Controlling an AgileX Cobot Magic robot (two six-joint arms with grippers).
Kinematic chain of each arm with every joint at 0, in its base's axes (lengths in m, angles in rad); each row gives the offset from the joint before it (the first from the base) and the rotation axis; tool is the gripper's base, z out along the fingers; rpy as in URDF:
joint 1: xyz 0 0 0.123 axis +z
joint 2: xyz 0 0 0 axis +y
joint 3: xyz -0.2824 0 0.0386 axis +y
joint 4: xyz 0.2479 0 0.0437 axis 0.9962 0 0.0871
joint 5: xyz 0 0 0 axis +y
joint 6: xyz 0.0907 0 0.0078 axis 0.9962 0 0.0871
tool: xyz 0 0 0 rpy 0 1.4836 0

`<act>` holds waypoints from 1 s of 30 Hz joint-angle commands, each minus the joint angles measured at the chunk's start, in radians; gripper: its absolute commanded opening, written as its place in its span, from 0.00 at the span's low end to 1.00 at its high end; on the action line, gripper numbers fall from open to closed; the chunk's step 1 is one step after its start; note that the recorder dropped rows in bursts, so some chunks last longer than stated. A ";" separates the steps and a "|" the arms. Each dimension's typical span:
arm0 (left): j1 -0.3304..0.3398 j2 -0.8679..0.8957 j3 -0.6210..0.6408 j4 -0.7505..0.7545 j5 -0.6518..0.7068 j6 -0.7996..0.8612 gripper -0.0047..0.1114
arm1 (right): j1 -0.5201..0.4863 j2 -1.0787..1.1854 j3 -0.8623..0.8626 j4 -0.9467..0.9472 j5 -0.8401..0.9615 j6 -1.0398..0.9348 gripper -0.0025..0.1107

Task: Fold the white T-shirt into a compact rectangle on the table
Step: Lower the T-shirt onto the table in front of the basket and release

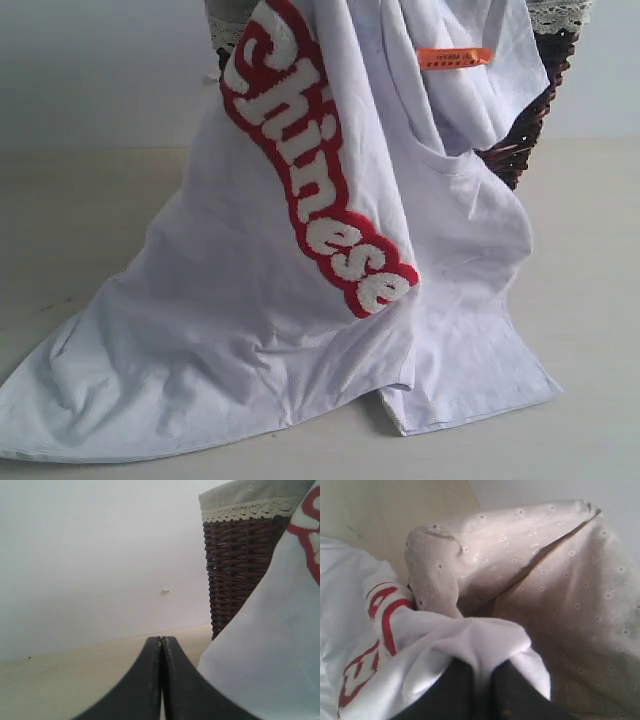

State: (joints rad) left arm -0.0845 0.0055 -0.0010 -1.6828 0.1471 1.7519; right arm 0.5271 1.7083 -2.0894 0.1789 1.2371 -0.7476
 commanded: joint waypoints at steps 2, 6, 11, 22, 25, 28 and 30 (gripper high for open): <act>-0.005 -0.006 0.001 -0.001 0.003 -0.001 0.04 | -0.006 -0.046 0.110 -0.064 -0.016 -0.017 0.02; -0.005 -0.006 0.001 -0.001 0.003 -0.001 0.04 | -0.006 -0.049 0.177 -0.137 -0.016 -0.008 0.02; -0.005 -0.006 0.001 -0.001 0.003 -0.001 0.04 | -0.006 -0.049 0.286 -0.189 -0.016 -0.013 0.18; -0.005 -0.006 0.001 -0.001 0.003 -0.001 0.04 | -0.003 -0.061 0.389 -0.156 -0.340 -0.002 0.58; -0.005 -0.006 0.001 -0.001 0.003 -0.001 0.04 | -0.003 -0.090 0.387 -0.004 -0.443 -0.010 0.58; -0.005 -0.006 0.001 -0.001 0.003 -0.001 0.04 | -0.003 -0.120 0.387 0.212 -0.465 -0.049 0.58; -0.005 -0.006 0.001 -0.001 0.003 -0.001 0.04 | -0.003 -0.134 0.387 0.292 -0.426 -0.061 0.58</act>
State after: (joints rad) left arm -0.0845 0.0055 -0.0010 -1.6828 0.1471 1.7519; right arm 0.5251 1.6078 -1.7030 0.3176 0.8143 -0.7871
